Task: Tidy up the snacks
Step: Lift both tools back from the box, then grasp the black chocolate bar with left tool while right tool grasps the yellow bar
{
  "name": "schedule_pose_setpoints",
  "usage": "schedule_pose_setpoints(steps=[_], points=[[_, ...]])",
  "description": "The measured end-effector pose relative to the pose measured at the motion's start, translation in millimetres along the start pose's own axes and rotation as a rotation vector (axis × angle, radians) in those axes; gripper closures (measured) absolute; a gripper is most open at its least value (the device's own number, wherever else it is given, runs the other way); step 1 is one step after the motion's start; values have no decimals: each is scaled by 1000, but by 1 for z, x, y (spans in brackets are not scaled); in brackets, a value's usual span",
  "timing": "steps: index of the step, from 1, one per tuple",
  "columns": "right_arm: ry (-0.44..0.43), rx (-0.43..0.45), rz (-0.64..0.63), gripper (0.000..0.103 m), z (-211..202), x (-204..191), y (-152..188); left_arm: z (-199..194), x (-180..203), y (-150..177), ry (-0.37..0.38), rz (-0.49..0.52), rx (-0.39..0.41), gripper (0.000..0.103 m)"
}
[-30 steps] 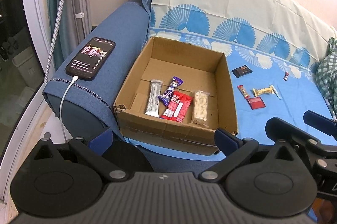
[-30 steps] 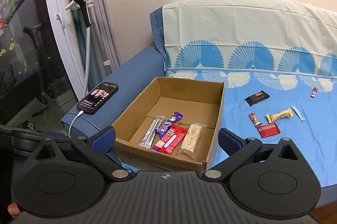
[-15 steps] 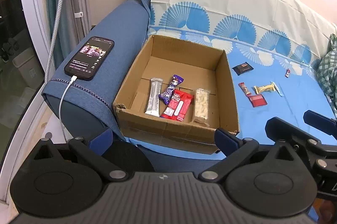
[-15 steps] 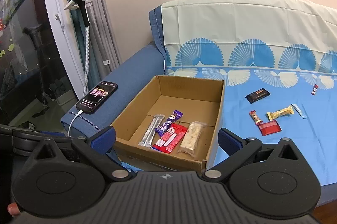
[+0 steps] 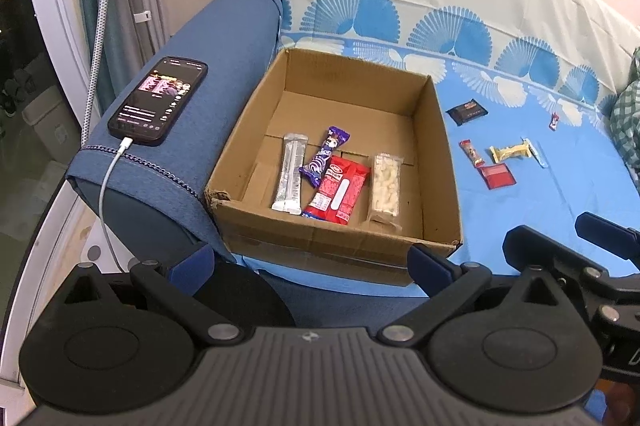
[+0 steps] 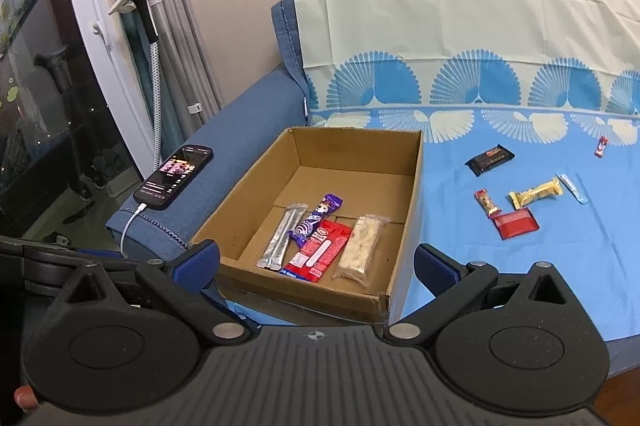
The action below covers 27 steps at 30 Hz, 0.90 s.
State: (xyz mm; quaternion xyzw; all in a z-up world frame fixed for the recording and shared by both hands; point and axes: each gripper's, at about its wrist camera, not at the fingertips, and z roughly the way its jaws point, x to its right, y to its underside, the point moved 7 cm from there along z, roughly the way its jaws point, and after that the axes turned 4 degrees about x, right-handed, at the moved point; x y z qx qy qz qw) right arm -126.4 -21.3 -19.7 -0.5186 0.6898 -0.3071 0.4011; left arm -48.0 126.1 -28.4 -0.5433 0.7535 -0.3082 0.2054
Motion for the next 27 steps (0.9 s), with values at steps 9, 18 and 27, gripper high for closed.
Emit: schedule_pose_setpoints(steps=[9,18,27], points=[[3,-21,38,1,14,25,1,24,18,-10,5,2,-56,0],[72,-7,121,1,24,82,-9,51,63,-41,49,39,-79,0],[271,11,246,1,46,201,-16,98,136,-94,114,111,-86,0]])
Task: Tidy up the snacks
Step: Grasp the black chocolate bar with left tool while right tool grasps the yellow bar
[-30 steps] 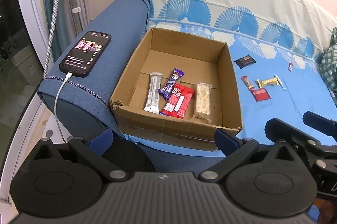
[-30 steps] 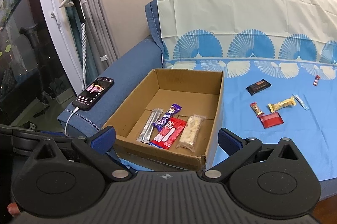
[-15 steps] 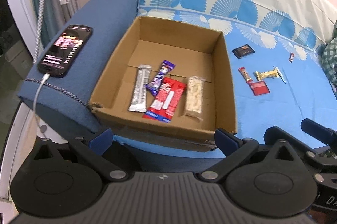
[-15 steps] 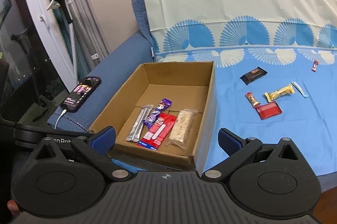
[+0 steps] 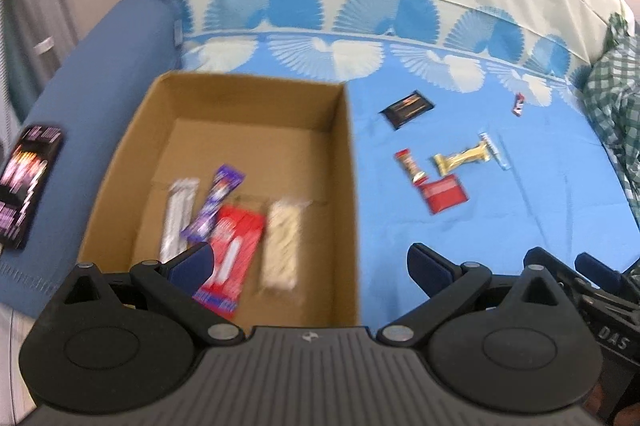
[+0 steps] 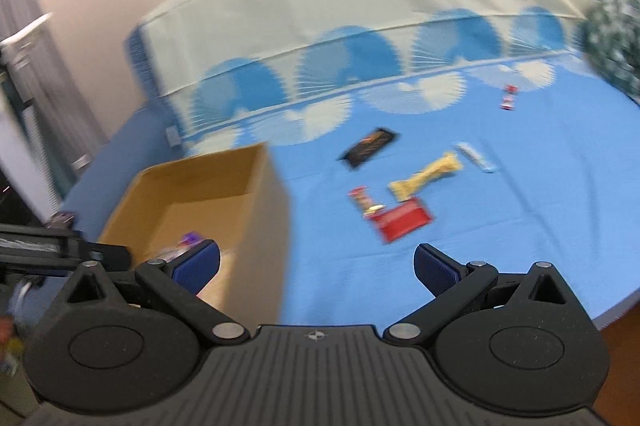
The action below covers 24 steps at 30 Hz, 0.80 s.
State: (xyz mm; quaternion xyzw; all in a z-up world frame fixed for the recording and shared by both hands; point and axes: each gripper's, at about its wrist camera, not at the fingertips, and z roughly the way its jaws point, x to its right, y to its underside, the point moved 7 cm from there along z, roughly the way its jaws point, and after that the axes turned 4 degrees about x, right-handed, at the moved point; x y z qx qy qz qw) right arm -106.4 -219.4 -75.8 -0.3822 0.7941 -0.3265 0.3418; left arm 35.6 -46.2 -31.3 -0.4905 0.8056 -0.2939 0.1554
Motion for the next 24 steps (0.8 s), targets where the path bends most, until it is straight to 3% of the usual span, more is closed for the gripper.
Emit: schedule_pose_setpoints(steps=[7,13,18,24], points=[[126,-21,117,1,74,82,-22,74,74,-63,41,106,-5,0],[204,-79,216,1,159,136,-32,172,136,-116,52,193,-23,0],[225,-109,239,1,221,167,-39,269,161,-144,9,228,-69,0],[163,-164,212,1,295,176,-45,366,170,-158,20,203,-140,0]])
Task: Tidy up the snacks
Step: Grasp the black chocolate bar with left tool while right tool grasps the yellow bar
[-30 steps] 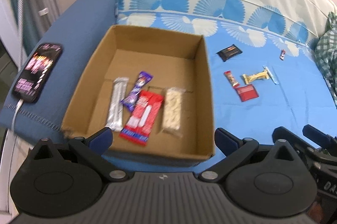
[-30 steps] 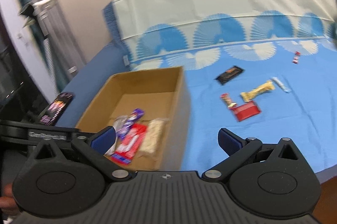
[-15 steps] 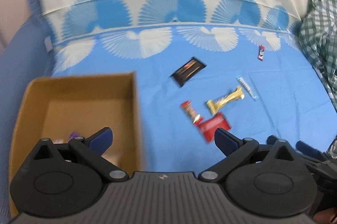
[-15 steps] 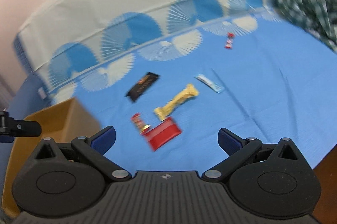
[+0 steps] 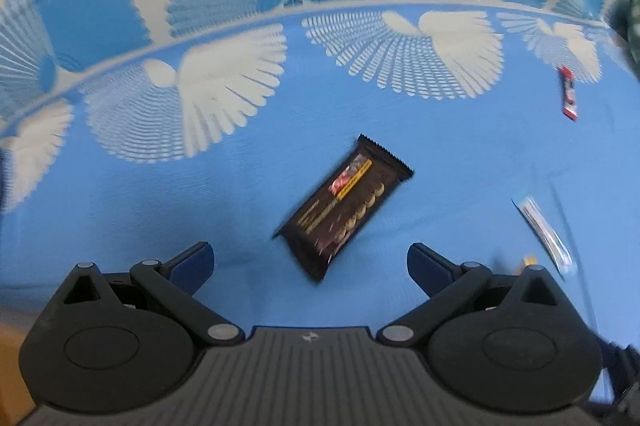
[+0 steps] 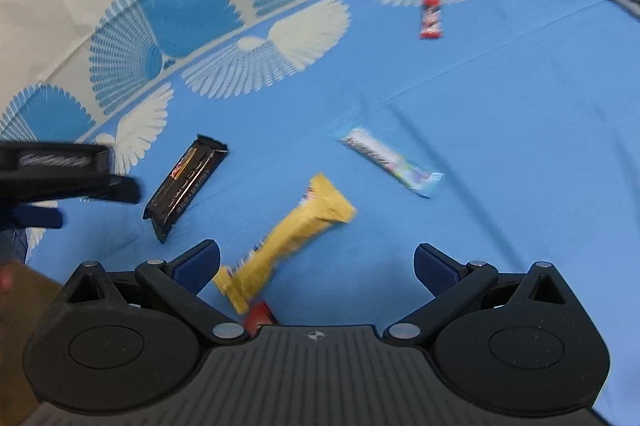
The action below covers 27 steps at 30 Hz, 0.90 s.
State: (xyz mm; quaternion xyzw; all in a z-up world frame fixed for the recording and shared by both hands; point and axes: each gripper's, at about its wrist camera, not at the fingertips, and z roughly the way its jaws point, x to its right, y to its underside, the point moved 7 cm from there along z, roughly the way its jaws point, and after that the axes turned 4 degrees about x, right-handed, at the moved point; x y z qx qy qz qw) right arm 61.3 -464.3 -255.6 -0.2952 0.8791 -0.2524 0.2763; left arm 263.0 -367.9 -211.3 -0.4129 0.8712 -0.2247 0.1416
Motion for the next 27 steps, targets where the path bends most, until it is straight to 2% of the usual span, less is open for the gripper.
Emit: schedule_pose_setpoints(steps=[3,5,7,9,12,13,14,15,16,17,20,22,27], points=[[0,-14,-59,1,31,-7,-3,31,9,-9,20,25,-9,0],[-4,-58,-61,0,48,-8,0,48,17,-12,17,68,-21,0],[6,-21,-122,0,52,-13,-2,64,22,-11,2,106,-49,0],[7,-21,-174,0,55,-18,0,80,22,-9,-14,128,-76,0],[-2,5,-183,1,56,-18,1,82,14,-8,36,78,-61,0],[12,17,-194,5,54,-17,2,82,12,-8,37,73,-62,2],[49,39,-229,22,51,-17,4,79,11,-8,43,78,-49,15],[81,60,-270,44,48,-18,5,73,11,-10,59,81,-29,28],[84,74,-285,52,46,-17,6,66,11,-11,75,82,-11,52],[76,80,-274,63,44,-15,7,62,11,-11,80,81,-15,60],[71,72,-234,74,39,-8,3,50,9,-11,86,55,-11,60],[57,76,-204,75,31,-6,-2,38,8,-10,96,41,-2,60],[68,158,-211,75,-3,-7,-20,-12,6,-8,133,-2,46,60]])
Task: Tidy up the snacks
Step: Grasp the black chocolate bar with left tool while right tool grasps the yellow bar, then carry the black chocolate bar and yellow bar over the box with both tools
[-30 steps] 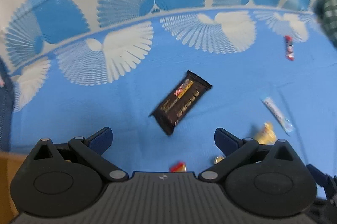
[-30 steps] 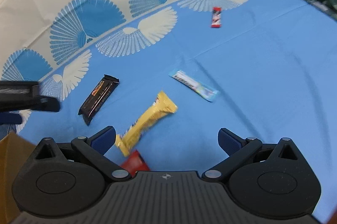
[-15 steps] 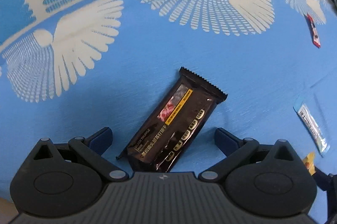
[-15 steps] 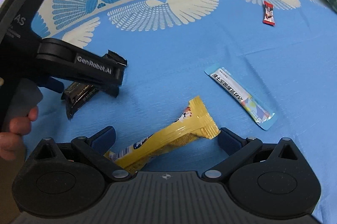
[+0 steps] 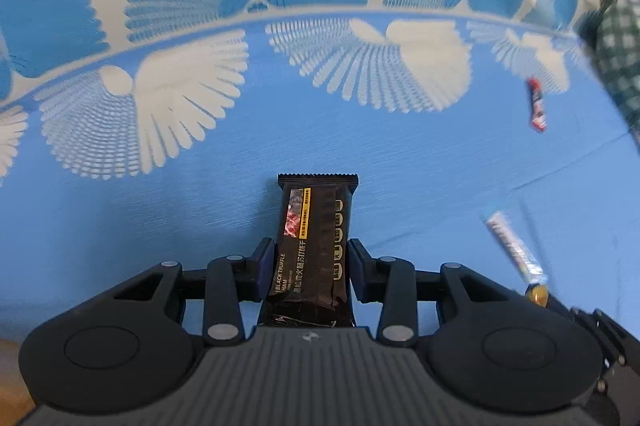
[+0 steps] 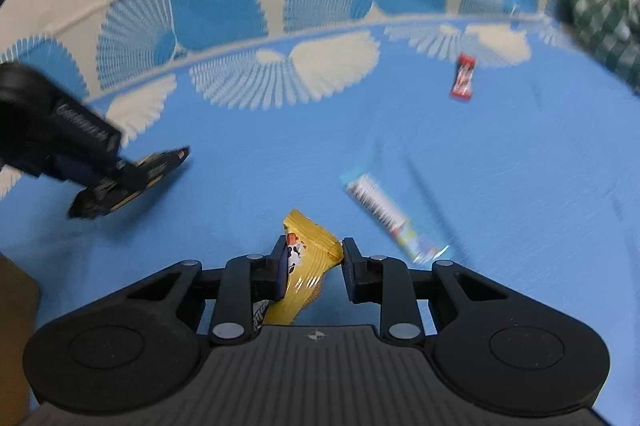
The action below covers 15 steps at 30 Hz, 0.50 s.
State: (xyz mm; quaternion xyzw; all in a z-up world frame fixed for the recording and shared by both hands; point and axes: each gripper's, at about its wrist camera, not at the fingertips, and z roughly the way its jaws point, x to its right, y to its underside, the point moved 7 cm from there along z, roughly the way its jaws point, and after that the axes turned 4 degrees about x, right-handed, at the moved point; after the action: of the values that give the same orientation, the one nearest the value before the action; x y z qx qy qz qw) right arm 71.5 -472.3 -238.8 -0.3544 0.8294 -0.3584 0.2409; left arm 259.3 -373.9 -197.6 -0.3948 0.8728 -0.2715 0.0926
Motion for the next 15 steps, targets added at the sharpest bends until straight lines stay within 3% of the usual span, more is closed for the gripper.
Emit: schedule_pose_setpoints(steps=[8,15], points=[[-11,86,57,76,-75,-3,-25,-101,2,22,39,-40,114,60],[-66,170,56,76,-173,-35,-29,-199,-17,68,30,-110,200,60]])
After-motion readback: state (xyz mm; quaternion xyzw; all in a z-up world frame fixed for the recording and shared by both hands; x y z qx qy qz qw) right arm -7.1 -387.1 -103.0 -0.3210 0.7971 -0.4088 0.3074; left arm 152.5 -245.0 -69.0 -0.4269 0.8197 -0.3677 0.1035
